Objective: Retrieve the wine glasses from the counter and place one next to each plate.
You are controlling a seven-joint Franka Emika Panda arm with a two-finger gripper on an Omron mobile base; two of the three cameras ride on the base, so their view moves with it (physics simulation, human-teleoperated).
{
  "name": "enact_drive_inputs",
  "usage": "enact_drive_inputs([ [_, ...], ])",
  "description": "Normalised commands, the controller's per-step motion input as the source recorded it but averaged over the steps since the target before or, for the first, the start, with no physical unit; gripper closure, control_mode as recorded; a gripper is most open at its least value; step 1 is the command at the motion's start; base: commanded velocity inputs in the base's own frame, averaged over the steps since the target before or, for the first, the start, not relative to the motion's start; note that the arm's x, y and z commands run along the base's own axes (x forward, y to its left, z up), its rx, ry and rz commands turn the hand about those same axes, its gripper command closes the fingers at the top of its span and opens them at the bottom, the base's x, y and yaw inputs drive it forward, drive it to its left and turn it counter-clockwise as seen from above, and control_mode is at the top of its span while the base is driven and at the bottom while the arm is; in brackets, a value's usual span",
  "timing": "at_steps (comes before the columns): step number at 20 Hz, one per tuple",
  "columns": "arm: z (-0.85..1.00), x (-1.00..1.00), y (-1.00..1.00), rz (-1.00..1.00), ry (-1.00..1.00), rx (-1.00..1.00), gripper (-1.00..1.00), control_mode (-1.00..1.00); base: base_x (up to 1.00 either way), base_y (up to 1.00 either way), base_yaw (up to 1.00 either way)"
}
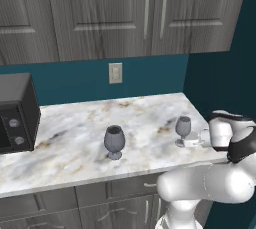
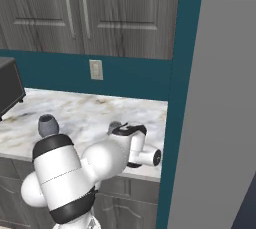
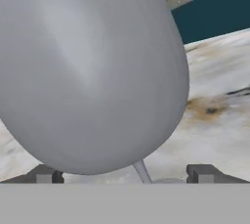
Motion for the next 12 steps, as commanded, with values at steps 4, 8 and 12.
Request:
enact_drive_inputs([
  [4,0.0,0.12,0.0,-0.02,0.0,0.0,-1.0,-1.0,0.0,0.0,0.0],
  [8,0.0,0.06,0.0,-0.03,-0.01,0.0,1.0,-1.0,0.0,0.0,0.0],
  [12,0.0,0.0,0.0,-0.03,-0.02,0.0,1.0,-1.0,0.0,0.0,0.0],
])
